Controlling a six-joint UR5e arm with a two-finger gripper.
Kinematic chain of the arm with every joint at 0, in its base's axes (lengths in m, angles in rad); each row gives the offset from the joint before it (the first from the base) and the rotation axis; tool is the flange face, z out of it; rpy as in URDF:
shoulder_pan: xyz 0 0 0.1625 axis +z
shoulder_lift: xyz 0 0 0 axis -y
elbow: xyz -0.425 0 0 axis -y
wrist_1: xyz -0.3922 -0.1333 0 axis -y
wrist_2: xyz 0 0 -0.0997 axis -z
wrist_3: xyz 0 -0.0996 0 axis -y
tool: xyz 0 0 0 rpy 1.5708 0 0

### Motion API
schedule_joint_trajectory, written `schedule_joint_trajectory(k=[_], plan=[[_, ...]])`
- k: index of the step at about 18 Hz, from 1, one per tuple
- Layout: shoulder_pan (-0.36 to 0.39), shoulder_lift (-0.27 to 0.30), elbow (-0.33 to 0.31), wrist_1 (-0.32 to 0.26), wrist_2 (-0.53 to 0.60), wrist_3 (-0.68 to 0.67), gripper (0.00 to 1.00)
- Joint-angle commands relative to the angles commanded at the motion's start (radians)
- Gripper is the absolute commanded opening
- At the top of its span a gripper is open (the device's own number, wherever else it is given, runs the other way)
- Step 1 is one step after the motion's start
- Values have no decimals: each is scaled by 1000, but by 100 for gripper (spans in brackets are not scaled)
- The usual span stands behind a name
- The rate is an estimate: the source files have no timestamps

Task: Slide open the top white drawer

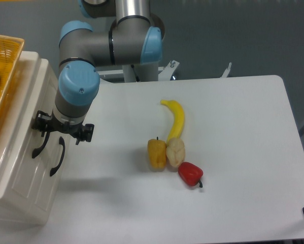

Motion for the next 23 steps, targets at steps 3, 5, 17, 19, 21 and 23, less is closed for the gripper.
schedule_joint_trajectory(k=[3, 5, 17, 19, 21, 23], plan=[[0, 2, 0, 3, 5, 2, 100], [2, 2, 0, 5, 8, 3, 100], [5, -3, 0, 31, 20, 18, 100], [8, 2, -2, 28, 44, 32, 100], [8, 2, -2, 28, 60, 32, 100], [9, 3, -2, 29, 61, 34, 100]])
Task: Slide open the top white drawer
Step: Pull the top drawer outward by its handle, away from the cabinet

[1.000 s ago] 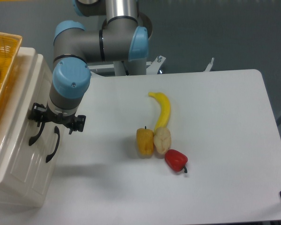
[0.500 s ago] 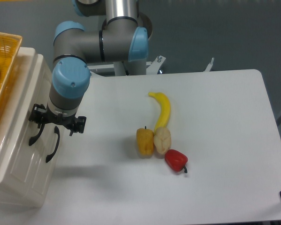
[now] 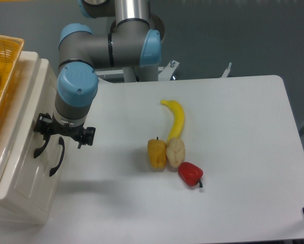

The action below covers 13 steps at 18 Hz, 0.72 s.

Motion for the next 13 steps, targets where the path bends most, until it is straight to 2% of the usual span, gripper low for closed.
schedule_joint_trajectory(k=[6, 13], plan=[[14, 3, 3, 3, 2, 6, 100], [54, 6, 2, -2, 15, 90, 100]])
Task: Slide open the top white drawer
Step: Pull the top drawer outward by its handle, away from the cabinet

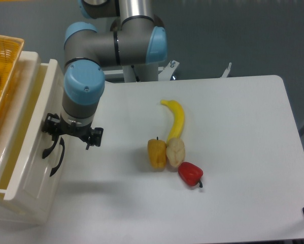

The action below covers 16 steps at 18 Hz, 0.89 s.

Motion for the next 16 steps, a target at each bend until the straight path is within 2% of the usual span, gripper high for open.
schedule_joint_trajectory(k=[16], plan=[[69, 11, 3, 0, 23, 114, 100]])
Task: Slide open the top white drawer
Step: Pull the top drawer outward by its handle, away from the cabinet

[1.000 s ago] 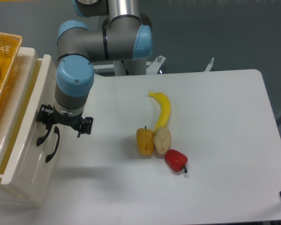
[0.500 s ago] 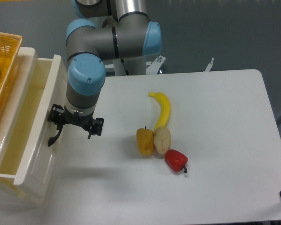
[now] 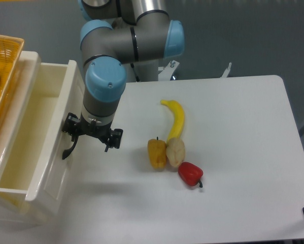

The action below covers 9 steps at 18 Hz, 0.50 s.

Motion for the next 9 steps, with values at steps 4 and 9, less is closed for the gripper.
schedule_joint_trajectory(k=[4, 9], plan=[[25, 0, 2, -3, 2, 25, 100], [72, 2, 2, -6, 0, 49, 100]])
